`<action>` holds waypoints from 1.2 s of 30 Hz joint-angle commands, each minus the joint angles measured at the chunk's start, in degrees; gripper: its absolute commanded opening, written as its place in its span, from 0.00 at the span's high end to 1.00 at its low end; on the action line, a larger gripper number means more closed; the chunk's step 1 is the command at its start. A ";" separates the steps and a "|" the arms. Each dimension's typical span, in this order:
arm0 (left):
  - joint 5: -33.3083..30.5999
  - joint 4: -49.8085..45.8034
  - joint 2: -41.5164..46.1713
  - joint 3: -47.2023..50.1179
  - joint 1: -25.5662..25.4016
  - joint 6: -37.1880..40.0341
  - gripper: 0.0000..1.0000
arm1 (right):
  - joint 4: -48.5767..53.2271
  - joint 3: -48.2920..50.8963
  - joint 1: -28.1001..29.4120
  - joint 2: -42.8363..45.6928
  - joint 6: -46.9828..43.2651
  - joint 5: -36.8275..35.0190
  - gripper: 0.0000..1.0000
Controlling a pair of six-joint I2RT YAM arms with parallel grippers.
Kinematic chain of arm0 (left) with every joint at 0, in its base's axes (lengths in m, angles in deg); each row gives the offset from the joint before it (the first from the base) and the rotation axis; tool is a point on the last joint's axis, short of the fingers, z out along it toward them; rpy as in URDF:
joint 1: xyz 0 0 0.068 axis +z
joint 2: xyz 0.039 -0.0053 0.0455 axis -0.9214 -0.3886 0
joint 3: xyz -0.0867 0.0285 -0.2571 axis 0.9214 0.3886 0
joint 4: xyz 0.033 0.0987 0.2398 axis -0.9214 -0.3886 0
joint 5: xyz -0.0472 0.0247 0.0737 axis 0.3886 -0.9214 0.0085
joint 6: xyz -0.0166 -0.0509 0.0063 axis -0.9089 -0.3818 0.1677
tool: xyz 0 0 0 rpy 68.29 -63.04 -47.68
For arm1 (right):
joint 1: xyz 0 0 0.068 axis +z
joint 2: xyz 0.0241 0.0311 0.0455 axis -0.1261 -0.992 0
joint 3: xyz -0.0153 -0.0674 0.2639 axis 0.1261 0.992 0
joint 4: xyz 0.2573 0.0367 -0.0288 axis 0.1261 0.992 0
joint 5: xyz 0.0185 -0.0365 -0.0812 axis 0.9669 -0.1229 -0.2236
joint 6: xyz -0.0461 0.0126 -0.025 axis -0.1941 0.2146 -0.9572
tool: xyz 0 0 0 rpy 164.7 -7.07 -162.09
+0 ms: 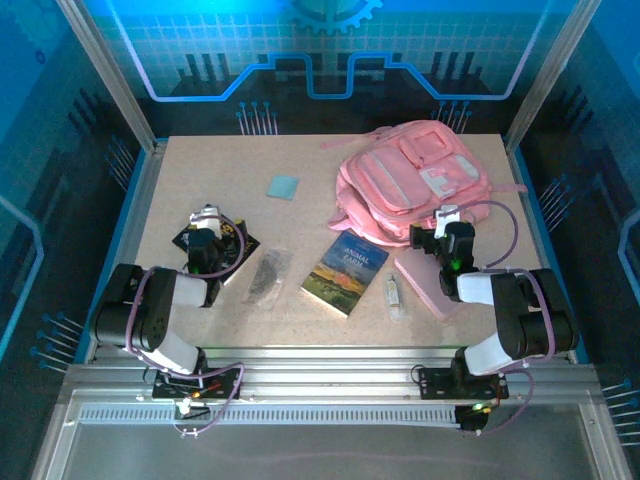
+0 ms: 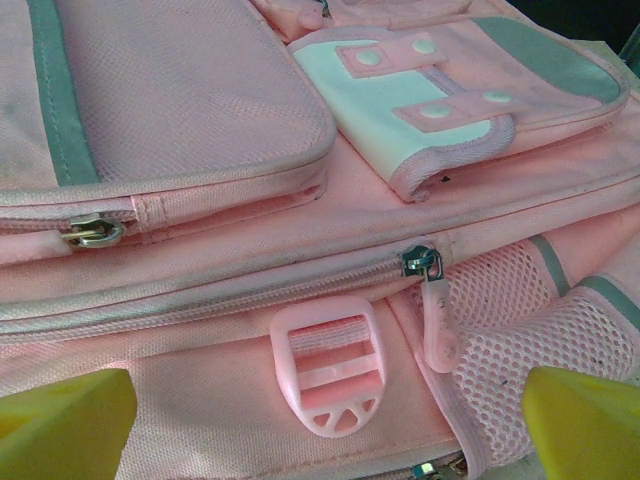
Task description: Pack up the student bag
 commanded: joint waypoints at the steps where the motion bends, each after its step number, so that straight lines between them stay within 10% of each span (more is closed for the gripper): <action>1: 0.90 -0.16 -0.31 -1.17 0.41 0.35 0.01 | -1.39 -0.66 -0.02 -0.18 -0.64 0.49 0.00; 9: -0.23 0.40 0.82 -0.65 -0.24 1.25 0.01 | 2.12 -1.91 0.38 1.65 -0.62 -1.09 0.00; 14: -3.82 -18.80 10.89 -6.51 -2.65 2.38 0.01 | 23.15 -9.31 0.07 12.19 3.21 -3.95 0.00; 19: -13.11 -49.53 13.61 -21.99 -3.12 -13.72 0.01 | 50.76 -21.85 -0.84 16.05 17.19 -3.48 0.00; 26: -11.92 -65.44 11.56 -30.09 -9.27 -40.33 0.01 | 69.17 -30.81 -5.62 12.91 34.43 8.16 0.00; 36: -3.61 -65.91 4.51 -35.43 -23.00 -53.24 0.01 | 62.01 -29.68 -18.98 3.63 37.15 29.35 0.00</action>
